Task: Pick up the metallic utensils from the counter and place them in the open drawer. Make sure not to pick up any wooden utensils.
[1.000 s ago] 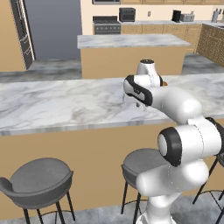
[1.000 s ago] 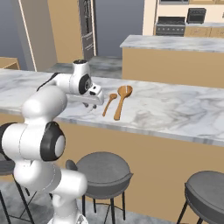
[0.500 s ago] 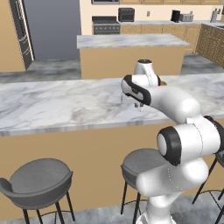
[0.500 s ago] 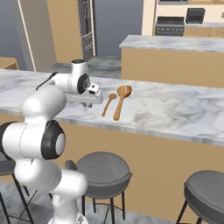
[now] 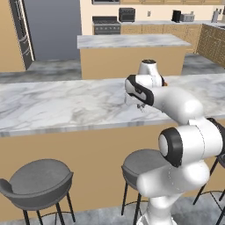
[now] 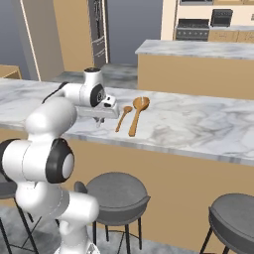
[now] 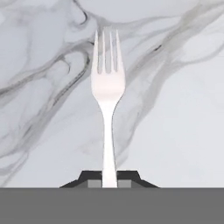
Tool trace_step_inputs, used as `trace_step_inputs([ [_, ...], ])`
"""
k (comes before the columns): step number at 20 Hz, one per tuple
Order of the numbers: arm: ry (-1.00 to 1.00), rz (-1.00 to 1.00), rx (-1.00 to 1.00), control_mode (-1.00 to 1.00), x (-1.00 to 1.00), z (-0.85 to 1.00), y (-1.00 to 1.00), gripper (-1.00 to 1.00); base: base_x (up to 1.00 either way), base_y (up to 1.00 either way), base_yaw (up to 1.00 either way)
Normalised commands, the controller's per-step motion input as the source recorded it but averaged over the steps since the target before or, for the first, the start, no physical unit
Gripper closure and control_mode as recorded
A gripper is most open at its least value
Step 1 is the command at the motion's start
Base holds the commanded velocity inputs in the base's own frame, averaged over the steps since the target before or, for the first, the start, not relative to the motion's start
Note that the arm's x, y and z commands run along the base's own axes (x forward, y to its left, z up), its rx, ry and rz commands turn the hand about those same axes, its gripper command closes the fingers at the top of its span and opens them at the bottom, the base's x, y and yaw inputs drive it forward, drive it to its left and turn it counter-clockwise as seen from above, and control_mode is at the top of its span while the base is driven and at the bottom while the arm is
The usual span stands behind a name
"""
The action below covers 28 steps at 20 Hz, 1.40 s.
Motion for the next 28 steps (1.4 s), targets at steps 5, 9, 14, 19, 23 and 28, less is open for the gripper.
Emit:
trace_step_inputs([
  [5,-0.01,0.0,0.0,-1.0,-0.36,-0.06,-0.01,1.0,0.0,0.0,0.0],
  [9,-0.09,0.0,0.06,-1.0,-0.64,0.45,-0.01,1.0,0.0,0.0,0.0],
  [14,-0.14,0.0,0.11,-1.0,-0.71,0.75,-0.19,1.0,0.0,0.0,0.0],
  [19,-0.18,0.0,0.09,-1.0,-0.96,0.45,-0.28,1.0,0.0,0.0,0.0],
  [23,-0.28,0.0,0.04,-1.0,-1.0,0.25,-0.08,1.0,0.0,0.0,0.0],
  [28,-0.26,0.0,0.03,-1.0,-0.91,0.27,0.01,1.0,0.0,0.0,0.0],
])
